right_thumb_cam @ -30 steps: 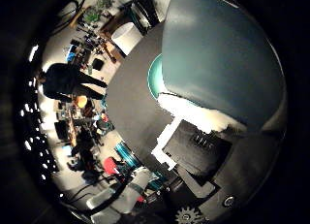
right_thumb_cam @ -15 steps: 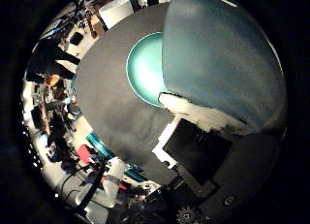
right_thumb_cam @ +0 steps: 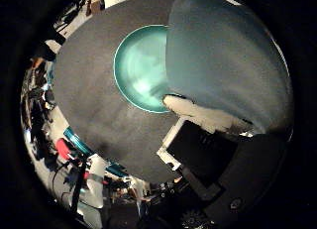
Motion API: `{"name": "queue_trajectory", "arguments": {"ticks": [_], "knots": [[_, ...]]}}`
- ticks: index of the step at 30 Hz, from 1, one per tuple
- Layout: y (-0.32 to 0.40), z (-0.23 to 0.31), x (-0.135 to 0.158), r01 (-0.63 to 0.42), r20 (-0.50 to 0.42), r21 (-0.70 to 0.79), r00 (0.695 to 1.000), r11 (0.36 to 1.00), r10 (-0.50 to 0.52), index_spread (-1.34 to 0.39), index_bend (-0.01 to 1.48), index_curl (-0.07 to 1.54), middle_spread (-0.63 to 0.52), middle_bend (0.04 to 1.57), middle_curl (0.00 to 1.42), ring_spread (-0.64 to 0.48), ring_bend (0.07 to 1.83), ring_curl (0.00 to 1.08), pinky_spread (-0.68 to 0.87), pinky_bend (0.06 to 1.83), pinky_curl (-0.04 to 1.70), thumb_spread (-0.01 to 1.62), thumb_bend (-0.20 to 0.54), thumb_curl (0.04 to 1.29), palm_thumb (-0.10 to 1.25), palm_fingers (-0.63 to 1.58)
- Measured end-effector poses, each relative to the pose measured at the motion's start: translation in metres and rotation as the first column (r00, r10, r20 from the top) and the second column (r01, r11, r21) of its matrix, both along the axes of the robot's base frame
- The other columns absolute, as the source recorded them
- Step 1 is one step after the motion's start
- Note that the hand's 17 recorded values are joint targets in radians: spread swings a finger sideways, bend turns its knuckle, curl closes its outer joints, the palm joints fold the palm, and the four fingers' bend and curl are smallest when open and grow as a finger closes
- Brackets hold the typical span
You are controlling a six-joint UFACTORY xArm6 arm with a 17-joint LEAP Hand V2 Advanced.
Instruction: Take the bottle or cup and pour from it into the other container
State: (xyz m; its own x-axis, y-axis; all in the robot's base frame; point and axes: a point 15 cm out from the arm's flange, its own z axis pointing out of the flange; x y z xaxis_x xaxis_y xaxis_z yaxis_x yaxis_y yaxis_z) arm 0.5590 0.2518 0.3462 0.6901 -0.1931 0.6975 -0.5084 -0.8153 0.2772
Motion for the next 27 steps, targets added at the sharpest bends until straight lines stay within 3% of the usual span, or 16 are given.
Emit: {"name": "queue_trajectory", "arguments": {"ticks": [27], "knots": [[0.003, -0.025, 0.002, 0.015, 0.002, -0.059, 1.0, 0.998, -0.014, -0.65, 0.2, 1.15, -0.33, 0.74, 1.01, -0.32, 1.01, 0.76, -0.5, 0.92, 0.84, 0.63, -0.032, 0.7, 0.87, 1.05]]}}
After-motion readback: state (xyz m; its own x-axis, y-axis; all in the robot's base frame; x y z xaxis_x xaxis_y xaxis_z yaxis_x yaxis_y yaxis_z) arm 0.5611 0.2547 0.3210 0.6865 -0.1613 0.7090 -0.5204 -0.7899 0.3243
